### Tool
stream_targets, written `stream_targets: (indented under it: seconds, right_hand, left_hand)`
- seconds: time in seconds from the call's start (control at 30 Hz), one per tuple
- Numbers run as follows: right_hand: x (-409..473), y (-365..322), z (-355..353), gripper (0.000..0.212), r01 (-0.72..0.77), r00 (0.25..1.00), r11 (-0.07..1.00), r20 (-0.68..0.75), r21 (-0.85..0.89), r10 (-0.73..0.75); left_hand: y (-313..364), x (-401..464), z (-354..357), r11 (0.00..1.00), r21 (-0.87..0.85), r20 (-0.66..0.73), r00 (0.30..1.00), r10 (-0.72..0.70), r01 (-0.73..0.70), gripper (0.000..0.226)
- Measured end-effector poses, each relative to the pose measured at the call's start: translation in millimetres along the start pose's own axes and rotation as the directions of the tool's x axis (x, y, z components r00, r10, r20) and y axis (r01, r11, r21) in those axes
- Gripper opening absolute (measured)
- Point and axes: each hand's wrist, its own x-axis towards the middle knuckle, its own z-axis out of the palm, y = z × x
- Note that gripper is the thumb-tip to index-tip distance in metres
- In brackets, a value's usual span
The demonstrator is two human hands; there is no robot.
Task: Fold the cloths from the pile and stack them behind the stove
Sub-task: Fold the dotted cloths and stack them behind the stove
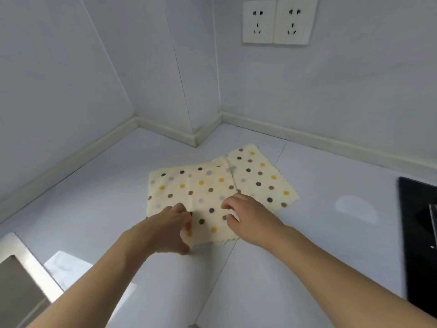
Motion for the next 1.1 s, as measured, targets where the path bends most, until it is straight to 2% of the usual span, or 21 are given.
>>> stream_targets:
  seconds: [0.1, 0.17, 0.23, 0.33, 0.4, 0.47, 0.5, 0.57, 0.63, 0.7, 0.8, 0.93, 1.1]
  right_hand:
    - [3, 8, 30, 0.049, 0.037, 0.999, 0.984, 0.003, -0.175, -0.037]
    - [1, 9, 42, 0.066, 0.067, 0.997, 0.95, -0.009, -0.305, -0.073]
    - [0, 5, 51, 0.069, 0.056, 0.996, 0.932, -0.051, -0.358, -0.079]
    - [8, 1, 61, 0.058, 0.014, 0.979, 0.91, -0.181, -0.415, -0.097]
    - [13, -4, 63, 0.041, -0.035, 0.966, 0.89, -0.245, -0.455, -0.088]
    - [12, -12, 59, 0.012, -0.072, 0.952, 0.864, -0.292, -0.498, -0.089]
    - [7, -17, 54, 0.005, -0.092, 0.951, 0.847, -0.299, -0.524, -0.081]
    - [-10, -30, 42, 0.017, -0.126, 0.943, 0.824, -0.324, -0.553, -0.073]
    - [-36, -45, 27, 0.019, -0.141, 0.914, 0.838, -0.395, -0.527, -0.095]
    - [-69, -59, 10, 0.019, -0.141, 0.884, 0.852, -0.451, -0.504, -0.12]
    - [-123, -82, -17, 0.015, -0.143, 0.864, 0.845, -0.481, -0.515, -0.147]
    - [-192, -110, -44, 0.005, -0.205, 0.884, 0.893, -0.468, -0.402, -0.008]
    - [-259, -130, -67, 0.02, -0.218, 0.913, 0.933, -0.399, -0.287, 0.091]
  left_hand:
    - [-7, 2, 23, 0.986, 0.148, -0.199, 0.975, 0.1, -0.071, 0.023]
    - [-11, 7, 32, 0.984, 0.155, -0.327, 0.935, 0.136, -0.089, 0.013]
    - [-14, 10, 36, 0.994, 0.077, -0.408, 0.907, 0.104, -0.08, 0.012]
    - [-16, 10, 32, 0.986, -0.162, -0.488, 0.871, -0.058, -0.025, 0.009]
    - [-16, 11, 27, 0.978, -0.199, -0.577, 0.815, -0.061, -0.068, 0.014]
    - [-11, 6, 20, 0.972, -0.197, -0.649, 0.76, -0.033, -0.126, 0.017]
    - [-7, 2, 16, 0.967, -0.208, -0.667, 0.744, -0.028, -0.149, 0.018]
    - [4, -15, 9, 0.947, -0.25, -0.668, 0.744, -0.02, -0.2, 0.018]
    - [15, -41, 0, 0.929, -0.271, -0.645, 0.764, 0.021, -0.254, 0.012]
    - [28, -76, -11, 0.927, -0.243, -0.621, 0.78, 0.077, -0.285, 0.007]
    - [51, -131, -29, 0.923, -0.163, -0.655, 0.738, 0.162, -0.348, 0.011]
    - [81, -187, -38, 0.9, -0.152, -0.702, 0.686, 0.192, -0.407, 0.015]
    - [113, -223, -48, 0.854, -0.154, -0.703, 0.662, 0.258, -0.497, 0.025]
